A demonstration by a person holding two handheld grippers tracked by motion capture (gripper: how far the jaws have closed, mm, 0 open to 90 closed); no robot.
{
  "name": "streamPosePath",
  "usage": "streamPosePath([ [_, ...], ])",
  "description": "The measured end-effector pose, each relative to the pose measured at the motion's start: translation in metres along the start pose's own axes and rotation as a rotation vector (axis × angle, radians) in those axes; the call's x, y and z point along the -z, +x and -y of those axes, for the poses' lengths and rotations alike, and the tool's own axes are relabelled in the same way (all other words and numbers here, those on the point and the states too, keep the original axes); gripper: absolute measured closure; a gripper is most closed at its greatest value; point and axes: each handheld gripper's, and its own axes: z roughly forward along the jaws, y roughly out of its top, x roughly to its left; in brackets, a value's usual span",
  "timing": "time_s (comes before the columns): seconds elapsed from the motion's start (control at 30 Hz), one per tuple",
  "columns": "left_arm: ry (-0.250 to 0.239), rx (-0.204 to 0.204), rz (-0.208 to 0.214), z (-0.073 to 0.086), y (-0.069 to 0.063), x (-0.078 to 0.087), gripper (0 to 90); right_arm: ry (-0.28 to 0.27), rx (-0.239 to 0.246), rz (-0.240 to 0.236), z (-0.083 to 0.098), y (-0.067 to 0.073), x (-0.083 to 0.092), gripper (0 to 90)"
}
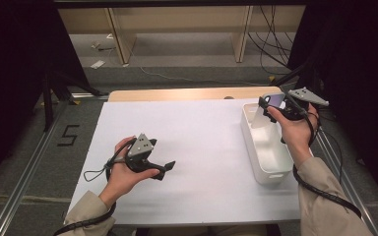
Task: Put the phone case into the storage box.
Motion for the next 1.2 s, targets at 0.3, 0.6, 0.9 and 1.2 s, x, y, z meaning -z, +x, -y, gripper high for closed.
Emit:
streamPosePath([
  [0.3, -0.001, 0.001, -0.003, 0.000, 0.000, 0.000, 0.6, 0.002, 0.003, 0.000, 0.000, 0.000, -0.003, 17.8],
  [0.6, 0.000, 0.000, -0.001, 0.000, 0.000, 0.000, 0.5, 0.001, 0.005, 0.006, 0.000, -0.001, -0.007, 17.8],
  [0.9, -0.001, 0.001, -0.002, 0.000, 0.000, 0.000, 0.5, 0.004, 0.003, 0.011, 0.000, -0.003, -0.010, 17.7],
  [1.2, -0.002, 0.002, -0.003, 0.000, 0.000, 0.000, 0.5, 0.009, -0.005, 0.021, 0.001, -0.007, -0.012, 17.8],
])
